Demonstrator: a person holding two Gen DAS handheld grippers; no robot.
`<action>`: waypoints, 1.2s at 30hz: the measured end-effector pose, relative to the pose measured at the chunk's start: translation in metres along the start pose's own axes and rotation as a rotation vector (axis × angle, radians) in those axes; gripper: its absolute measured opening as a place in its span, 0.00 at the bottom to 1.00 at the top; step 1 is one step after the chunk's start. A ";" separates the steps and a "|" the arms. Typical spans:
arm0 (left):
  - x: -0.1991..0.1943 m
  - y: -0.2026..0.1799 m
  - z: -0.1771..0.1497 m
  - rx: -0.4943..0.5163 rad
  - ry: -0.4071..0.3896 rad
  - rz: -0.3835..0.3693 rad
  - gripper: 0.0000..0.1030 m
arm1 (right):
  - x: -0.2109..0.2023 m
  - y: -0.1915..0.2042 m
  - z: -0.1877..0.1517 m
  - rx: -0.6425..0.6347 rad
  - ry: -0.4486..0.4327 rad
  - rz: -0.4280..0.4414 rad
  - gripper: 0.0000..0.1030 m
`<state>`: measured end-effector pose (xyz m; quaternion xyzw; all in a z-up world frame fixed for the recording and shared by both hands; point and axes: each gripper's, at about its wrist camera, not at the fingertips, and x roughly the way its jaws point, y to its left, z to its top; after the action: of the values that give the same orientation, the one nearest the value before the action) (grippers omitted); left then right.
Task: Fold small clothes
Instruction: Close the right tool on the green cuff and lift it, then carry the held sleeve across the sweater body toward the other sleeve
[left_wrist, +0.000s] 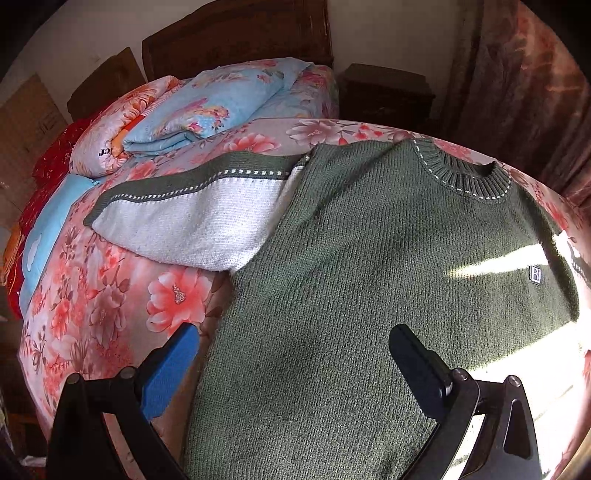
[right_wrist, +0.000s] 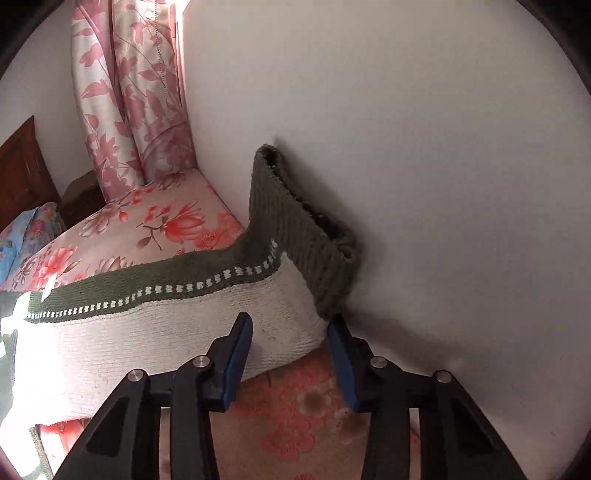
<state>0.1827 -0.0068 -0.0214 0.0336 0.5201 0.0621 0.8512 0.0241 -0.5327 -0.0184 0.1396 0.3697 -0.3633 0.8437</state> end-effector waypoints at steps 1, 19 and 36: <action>0.002 -0.001 0.001 0.001 0.005 0.001 1.00 | 0.001 0.001 0.001 0.000 -0.016 -0.006 0.34; 0.000 0.005 0.003 -0.013 -0.006 0.017 1.00 | 0.031 0.010 0.022 0.041 -0.034 0.096 0.11; -0.017 0.025 -0.004 -0.058 -0.033 0.007 1.00 | -0.059 0.036 0.023 0.001 -0.173 0.452 0.09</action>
<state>0.1702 0.0158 -0.0054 0.0115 0.5038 0.0796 0.8601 0.0343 -0.4893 0.0391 0.1878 0.2550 -0.1759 0.9321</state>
